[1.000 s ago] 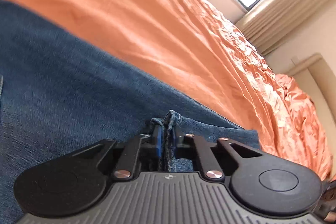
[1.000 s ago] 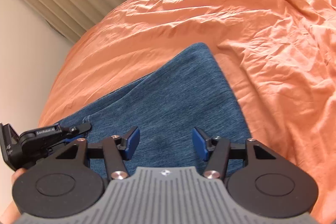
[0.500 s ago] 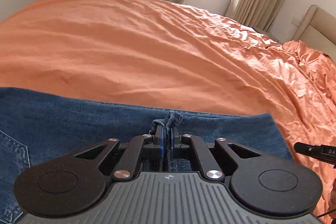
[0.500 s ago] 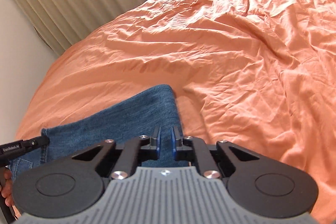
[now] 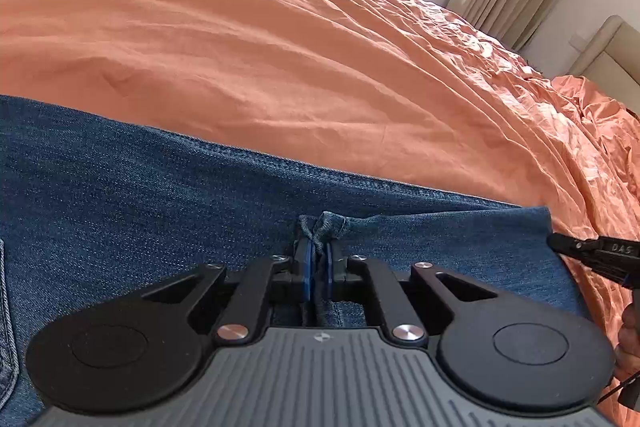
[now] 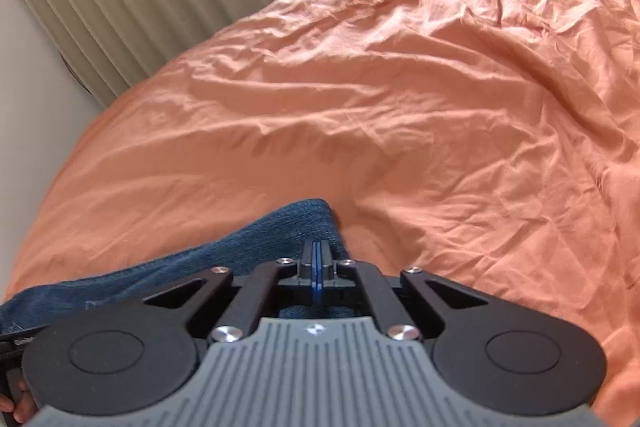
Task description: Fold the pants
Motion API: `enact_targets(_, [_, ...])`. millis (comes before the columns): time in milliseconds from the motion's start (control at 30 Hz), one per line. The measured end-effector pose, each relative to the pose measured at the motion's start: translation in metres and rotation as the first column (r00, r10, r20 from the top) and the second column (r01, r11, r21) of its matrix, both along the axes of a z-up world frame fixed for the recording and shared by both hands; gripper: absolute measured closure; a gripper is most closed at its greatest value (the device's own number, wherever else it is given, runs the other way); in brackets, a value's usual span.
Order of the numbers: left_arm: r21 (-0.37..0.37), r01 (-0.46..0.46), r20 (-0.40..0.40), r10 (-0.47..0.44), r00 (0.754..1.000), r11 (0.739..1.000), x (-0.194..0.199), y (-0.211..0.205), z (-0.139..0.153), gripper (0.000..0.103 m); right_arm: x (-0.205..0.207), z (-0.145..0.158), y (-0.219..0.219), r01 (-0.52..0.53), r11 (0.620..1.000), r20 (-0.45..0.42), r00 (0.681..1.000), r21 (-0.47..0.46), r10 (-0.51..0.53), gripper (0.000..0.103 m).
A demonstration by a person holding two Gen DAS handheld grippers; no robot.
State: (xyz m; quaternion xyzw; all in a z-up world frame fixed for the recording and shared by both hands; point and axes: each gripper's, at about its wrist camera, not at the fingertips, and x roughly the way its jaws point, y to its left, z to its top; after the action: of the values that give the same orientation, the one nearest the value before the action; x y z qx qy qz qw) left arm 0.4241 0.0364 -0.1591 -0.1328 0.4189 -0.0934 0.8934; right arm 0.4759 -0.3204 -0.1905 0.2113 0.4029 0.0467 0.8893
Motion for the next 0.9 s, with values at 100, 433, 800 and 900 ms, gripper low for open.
enact_targets(100, [0.003,-0.011,-0.017,0.011,1.0,1.0,0.001,0.0,0.001,0.09,0.0,-0.005,-0.002,0.005,1.0,-0.008,1.0,0.013,-0.005,0.103])
enact_targets(433, [0.048,-0.027,-0.013,0.028,1.0,0.998,-0.038,-0.005,0.042,0.059,-0.056,0.04,-0.002,-0.045,0.999,0.015,0.999,0.004,0.044,0.103])
enact_targets(800, [0.137,0.041,-0.019,-0.038,0.999,0.99,-0.105,-0.027,0.048,0.069,-0.129,0.051,-0.008,-0.096,0.995,-0.057,0.994,-0.018,0.094,0.103])
enact_targets(900, [0.174,0.044,-0.055,-0.034,0.998,0.984,-0.109,-0.031,0.036,0.076,-0.137,0.041,-0.011,-0.103,0.994,-0.09,0.991,-0.03,0.1,0.103])
